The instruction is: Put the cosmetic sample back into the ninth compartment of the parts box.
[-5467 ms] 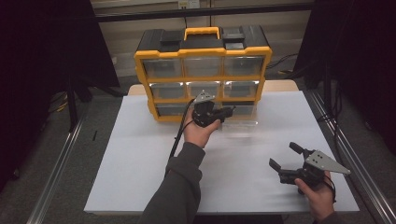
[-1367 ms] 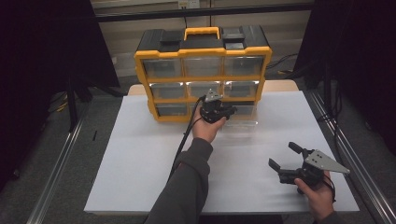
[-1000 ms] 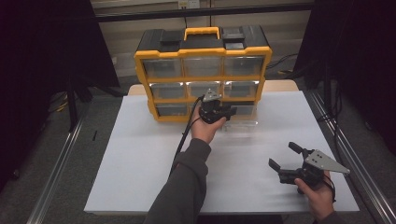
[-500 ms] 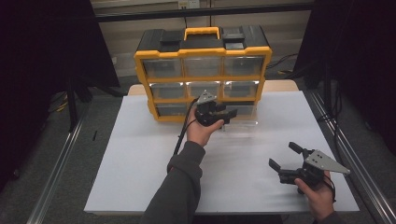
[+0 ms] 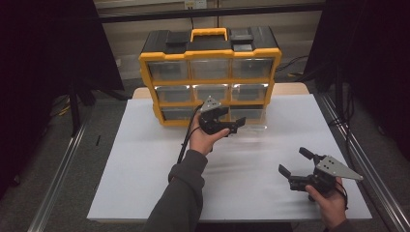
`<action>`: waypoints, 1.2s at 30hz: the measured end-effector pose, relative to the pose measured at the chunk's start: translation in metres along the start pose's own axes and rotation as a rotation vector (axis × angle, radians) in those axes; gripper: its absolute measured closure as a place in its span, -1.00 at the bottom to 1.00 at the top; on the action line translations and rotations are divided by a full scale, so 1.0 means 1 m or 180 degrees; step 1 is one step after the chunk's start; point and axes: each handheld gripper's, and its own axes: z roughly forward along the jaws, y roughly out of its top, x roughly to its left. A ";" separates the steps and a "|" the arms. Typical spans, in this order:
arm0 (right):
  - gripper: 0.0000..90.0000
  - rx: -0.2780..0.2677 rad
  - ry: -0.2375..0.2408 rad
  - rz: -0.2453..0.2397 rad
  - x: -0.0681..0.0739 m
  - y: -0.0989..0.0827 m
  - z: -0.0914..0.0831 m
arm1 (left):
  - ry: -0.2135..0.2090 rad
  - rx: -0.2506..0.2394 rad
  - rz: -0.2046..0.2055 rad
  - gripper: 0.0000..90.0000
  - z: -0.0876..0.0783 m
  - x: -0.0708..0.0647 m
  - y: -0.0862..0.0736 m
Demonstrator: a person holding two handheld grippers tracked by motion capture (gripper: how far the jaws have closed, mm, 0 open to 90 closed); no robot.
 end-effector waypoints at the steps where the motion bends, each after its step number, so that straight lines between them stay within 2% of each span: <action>1: -0.98 0.0002 0.0001 -0.0004 0.000 0.000 0.000 | -0.0008 -0.0004 0.0009 -0.65 -0.001 0.000 0.000; 2: -0.98 -0.0004 -0.0003 -0.0014 0.000 0.000 0.001 | -0.0003 0.0018 0.0042 -0.66 -0.002 0.000 0.000; 9: -0.98 0.0000 0.0000 -0.0005 0.000 0.000 0.000 | -0.0048 -0.0067 0.0015 -0.72 -0.010 -0.002 0.000; 12: -0.98 -0.0009 0.0001 -0.0013 -0.001 0.000 0.000 | -0.0046 -0.0036 0.0072 -0.74 -0.014 -0.001 -0.002; 16: -0.98 -0.0013 0.0000 -0.0021 0.000 0.000 0.000 | -0.0040 -0.0081 0.0031 -0.77 -0.020 -0.001 -0.006; 17: -0.98 -0.0012 -0.0002 -0.0020 0.000 0.000 0.000 | 0.0061 -0.0028 0.0099 -0.78 -0.023 0.000 -0.006; 18: -0.98 -0.0009 -0.0004 -0.0019 -0.001 0.000 0.000 | 0.0061 -0.0028 0.0099 -0.78 -0.023 0.000 -0.006; 19: -0.98 -0.0003 0.0000 -0.0006 0.000 0.000 0.000 | 0.0007 -0.0078 0.0054 -0.79 -0.026 0.001 -0.008; 22: -0.98 -0.0010 0.0008 -0.0011 0.000 0.000 0.000 | -0.0024 -0.0116 0.0072 -0.81 -0.031 0.003 -0.011; 23: -0.98 -0.0007 0.0003 -0.0012 0.000 0.000 0.000 | 0.0082 -0.0127 0.0054 -0.81 -0.032 0.002 -0.011; 24: -0.98 -0.0006 0.0002 -0.0013 0.000 0.000 0.000 | 0.0082 -0.0127 0.0054 -0.82 -0.032 0.002 -0.011; 25: -0.98 -0.0006 0.0012 -0.0010 -0.001 0.000 0.000 | -0.0010 -0.0129 0.0068 -0.83 -0.035 0.004 -0.012; 26: -0.98 -0.0008 0.0010 -0.0019 -0.001 0.000 0.000 | 0.0011 -0.0179 0.0016 -0.84 -0.038 0.003 -0.014; 28: -0.98 -0.0006 0.0015 -0.0011 0.000 0.000 0.000 | 0.0111 -0.0209 0.0030 -0.84 -0.041 0.002 -0.016; 30: -0.98 -0.0003 0.0006 -0.0005 0.000 0.000 0.000 | -0.0009 -0.0184 0.0101 -0.84 -0.047 0.006 -0.017; 31: -0.98 -0.0002 0.0004 -0.0006 0.000 0.000 0.000 | -0.0009 -0.0184 0.0101 -0.84 -0.047 0.006 -0.017; 33: -0.98 -0.0003 0.0009 -0.0003 0.000 0.000 0.000 | 0.0013 -0.0196 0.0096 -0.85 -0.052 0.006 -0.019; 34: -0.98 -0.0003 0.0009 -0.0003 0.000 0.000 0.000 | 0.0121 -0.0196 0.0141 -0.85 -0.054 0.006 -0.020; 35: -0.98 -0.0003 0.0006 -0.0005 0.000 0.000 0.000 | 0.0075 -0.0201 0.0148 -0.86 -0.057 0.006 -0.021; 36: -0.98 -0.0008 0.0012 -0.0010 -0.001 0.000 0.000 | 0.0118 -0.0219 0.0147 -0.86 -0.060 0.006 -0.022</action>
